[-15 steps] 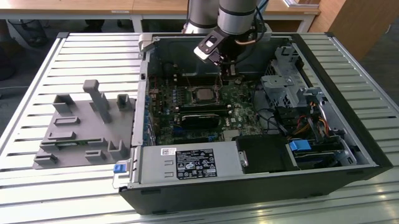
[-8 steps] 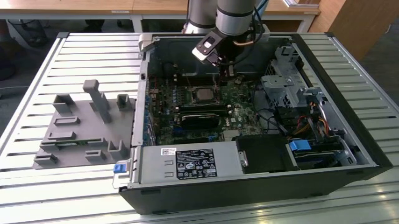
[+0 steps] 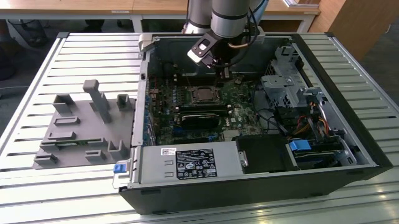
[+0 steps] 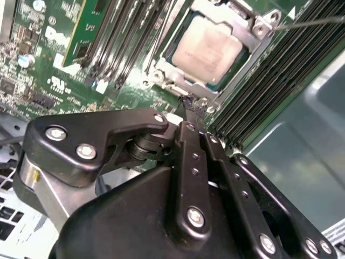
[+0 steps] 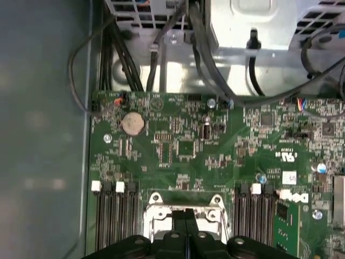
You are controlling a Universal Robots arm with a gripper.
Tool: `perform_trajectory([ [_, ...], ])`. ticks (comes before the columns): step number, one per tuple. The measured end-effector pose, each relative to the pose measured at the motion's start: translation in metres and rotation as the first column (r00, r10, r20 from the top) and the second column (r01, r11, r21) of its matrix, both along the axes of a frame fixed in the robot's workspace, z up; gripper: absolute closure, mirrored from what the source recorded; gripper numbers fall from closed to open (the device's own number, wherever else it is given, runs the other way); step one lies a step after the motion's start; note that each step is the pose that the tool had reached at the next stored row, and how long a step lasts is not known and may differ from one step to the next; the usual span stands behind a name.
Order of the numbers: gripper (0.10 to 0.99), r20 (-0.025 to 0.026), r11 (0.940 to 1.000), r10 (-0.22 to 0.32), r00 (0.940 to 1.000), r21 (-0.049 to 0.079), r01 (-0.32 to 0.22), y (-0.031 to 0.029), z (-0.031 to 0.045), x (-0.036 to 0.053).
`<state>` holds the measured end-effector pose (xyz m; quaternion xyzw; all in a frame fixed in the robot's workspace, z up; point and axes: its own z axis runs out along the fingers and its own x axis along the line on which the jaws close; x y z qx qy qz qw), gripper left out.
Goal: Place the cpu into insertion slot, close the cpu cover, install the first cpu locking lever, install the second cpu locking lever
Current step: 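Close the cpu cover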
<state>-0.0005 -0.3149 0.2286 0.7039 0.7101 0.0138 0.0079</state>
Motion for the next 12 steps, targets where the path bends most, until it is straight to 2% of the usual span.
perform_trajectory([
  [6,0.980,0.0001,1.0000,0.000,1.0000,0.000,0.000,0.0001,-0.0022,-0.0179],
  [12,0.980,-0.0008,1.0000,0.000,1.0000,-0.001,0.000,-0.0008,-0.0096,-0.0220],
])
